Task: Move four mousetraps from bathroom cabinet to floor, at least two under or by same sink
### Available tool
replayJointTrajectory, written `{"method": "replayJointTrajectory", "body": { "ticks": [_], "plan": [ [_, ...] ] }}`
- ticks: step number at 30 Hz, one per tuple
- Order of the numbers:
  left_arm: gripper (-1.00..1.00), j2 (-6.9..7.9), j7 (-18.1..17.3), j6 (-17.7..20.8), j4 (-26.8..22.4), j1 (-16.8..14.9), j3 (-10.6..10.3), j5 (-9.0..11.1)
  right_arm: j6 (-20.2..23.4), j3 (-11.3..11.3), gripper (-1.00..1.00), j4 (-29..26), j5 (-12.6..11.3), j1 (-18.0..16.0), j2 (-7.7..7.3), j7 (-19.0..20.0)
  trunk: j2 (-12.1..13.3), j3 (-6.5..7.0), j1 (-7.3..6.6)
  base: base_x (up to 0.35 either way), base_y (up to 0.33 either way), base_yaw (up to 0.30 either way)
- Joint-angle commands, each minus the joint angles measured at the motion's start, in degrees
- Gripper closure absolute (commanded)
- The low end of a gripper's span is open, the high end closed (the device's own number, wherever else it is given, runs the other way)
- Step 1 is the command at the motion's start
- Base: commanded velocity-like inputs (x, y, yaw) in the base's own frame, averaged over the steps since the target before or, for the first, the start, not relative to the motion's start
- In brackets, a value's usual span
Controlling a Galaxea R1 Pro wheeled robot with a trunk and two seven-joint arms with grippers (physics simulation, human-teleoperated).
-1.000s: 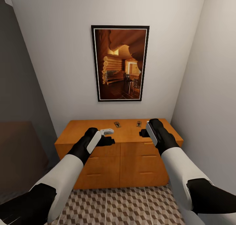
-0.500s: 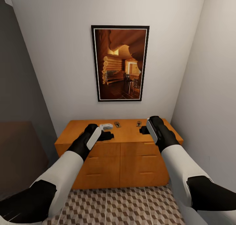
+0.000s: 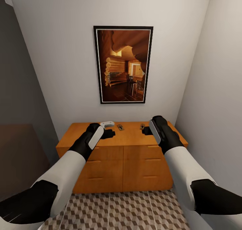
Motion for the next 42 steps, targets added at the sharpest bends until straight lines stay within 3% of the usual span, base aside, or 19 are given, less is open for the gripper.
{"method": "replayJointTrajectory", "body": {
  "ticks": [1,14,22,33,42],
  "plan": [
    [-1.0,0.0,0.5,0.1,-0.1,-0.1,-0.1,0.5,0.2,0.1,-1.0,0.0,-0.5,-0.1,-0.02,-0.5,-0.1,-0.14,0.04,0.0,0.0,0.0],
    [-1.0,0.0,0.8,-4.7,0.4,-0.2,-0.3,0.8,0.2,0.3,-1.0,-1.8,-0.5,-0.1,0.32,-1.2,-0.1,-0.14,0.04,0.0,0.0,0.0],
    [-1.0,0.0,4.0,-5.5,1.0,-0.2,-0.6,0.9,0.2,0.3,-1.0,-2.6,-0.7,-0.1,0.38,-6.2,-0.1,-0.14,0.04,0.0,0.0,0.0],
    [-1.0,0.0,5.1,-5.8,2.1,-0.2,-0.8,1.0,0.2,0.5,-1.0,-2.5,-0.7,0.0,0.94,-7.6,-0.1,-0.14,0.04,0.0,0.0,0.0],
    [-1.0,0.0,5.3,-5.9,1.9,-0.2,-3.8,1.1,0.2,0.5,-1.0,-2.4,-0.7,0.0,1.28,-7.7,-0.1,-0.14,0.04,0.001,-0.006,0.0]
  ]
}}
